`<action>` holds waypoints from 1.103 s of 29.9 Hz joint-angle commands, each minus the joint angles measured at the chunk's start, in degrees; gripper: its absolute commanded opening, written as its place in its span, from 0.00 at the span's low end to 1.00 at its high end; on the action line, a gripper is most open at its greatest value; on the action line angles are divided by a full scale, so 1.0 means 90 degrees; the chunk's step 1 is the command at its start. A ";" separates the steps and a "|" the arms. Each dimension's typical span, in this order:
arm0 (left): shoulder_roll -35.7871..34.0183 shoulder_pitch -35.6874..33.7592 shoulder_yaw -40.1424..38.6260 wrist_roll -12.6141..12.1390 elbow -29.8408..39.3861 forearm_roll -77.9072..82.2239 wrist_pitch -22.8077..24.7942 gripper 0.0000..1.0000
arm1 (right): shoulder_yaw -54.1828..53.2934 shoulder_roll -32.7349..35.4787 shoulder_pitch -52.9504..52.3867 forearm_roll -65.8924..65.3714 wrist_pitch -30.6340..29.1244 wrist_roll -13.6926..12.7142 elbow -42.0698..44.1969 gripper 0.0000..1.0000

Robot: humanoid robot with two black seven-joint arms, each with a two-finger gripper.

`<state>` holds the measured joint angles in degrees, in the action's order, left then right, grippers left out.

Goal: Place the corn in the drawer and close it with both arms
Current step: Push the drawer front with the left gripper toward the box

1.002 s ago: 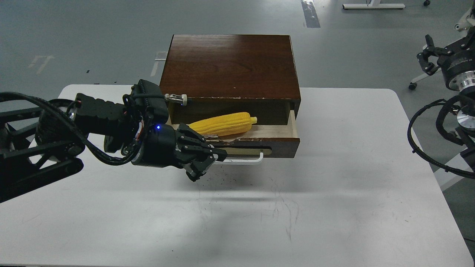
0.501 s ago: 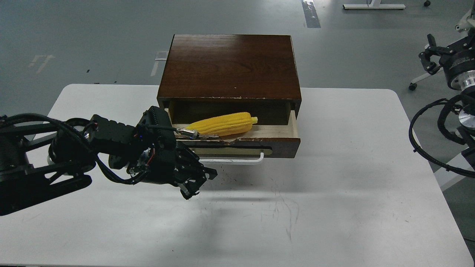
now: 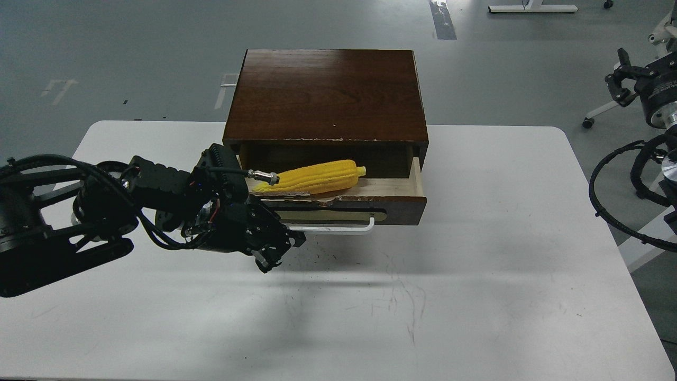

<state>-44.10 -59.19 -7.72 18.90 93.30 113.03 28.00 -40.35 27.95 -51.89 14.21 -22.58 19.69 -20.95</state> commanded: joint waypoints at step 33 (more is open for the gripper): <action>0.0495 -0.0250 -0.0030 -0.0010 -0.1333 -0.0030 0.0000 0.00 | 0.0001 0.0000 0.0014 -0.0006 0.0009 0.0009 0.0013 1.00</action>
<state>-39.97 -61.38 -8.04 18.78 82.01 112.89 28.00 -40.34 27.94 -51.76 14.23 -22.56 19.78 -20.83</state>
